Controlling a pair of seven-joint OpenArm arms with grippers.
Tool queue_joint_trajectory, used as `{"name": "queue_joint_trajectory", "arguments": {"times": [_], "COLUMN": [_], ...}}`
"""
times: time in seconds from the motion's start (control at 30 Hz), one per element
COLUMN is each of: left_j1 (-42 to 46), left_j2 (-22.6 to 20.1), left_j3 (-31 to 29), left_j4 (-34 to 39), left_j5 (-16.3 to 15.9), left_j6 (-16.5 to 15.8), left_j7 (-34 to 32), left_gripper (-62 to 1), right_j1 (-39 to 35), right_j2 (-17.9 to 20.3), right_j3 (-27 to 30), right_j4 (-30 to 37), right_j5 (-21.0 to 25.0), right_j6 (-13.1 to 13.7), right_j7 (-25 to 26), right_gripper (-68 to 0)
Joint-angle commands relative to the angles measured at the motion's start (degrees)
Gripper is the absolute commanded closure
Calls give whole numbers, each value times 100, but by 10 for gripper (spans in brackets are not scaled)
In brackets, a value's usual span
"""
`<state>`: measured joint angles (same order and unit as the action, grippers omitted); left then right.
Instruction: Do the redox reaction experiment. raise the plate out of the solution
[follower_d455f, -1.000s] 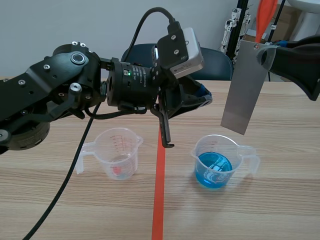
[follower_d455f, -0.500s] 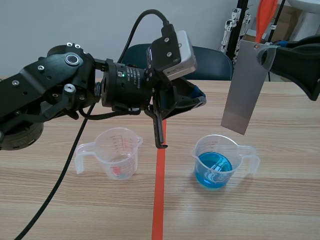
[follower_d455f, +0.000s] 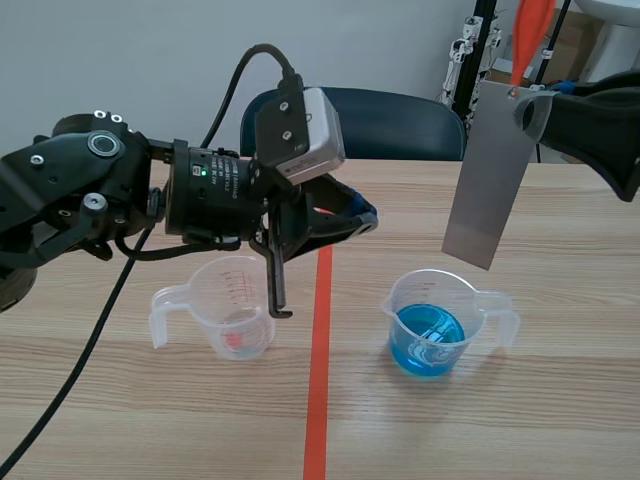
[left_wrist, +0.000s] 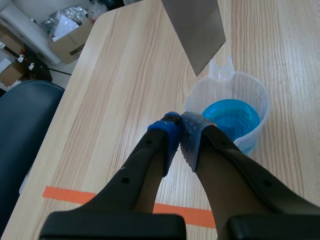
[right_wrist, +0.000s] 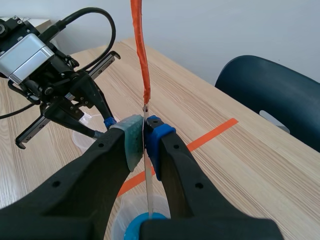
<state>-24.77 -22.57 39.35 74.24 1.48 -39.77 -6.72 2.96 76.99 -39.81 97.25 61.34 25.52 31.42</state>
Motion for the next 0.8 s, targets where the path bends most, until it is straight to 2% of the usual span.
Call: {"name": "queue_joint_trajectory", "arguments": {"times": [0.0, 0.43, 0.77], "left_j1": [-11, 50, 66], "left_j2": [-52, -428, -479], "left_j3": [-15, -15, -15], "left_j4": [208, 481, 487], "left_j5": [-81, -81, -81], "left_j6": [-11, -11, -11], "left_j7": [-160, -341, -468], "left_gripper": [-26, -26, -26], "right_j1": [101, 101, 101], "right_j2": [94, 94, 94], "right_j3": [131, 131, 131], "right_j4": [68, 68, 68], "right_j5": [83, 83, 83], "right_j6": [0, 0, 0], "right_j7": [101, 103, 105], "right_gripper": [-4, -4, -4]}}
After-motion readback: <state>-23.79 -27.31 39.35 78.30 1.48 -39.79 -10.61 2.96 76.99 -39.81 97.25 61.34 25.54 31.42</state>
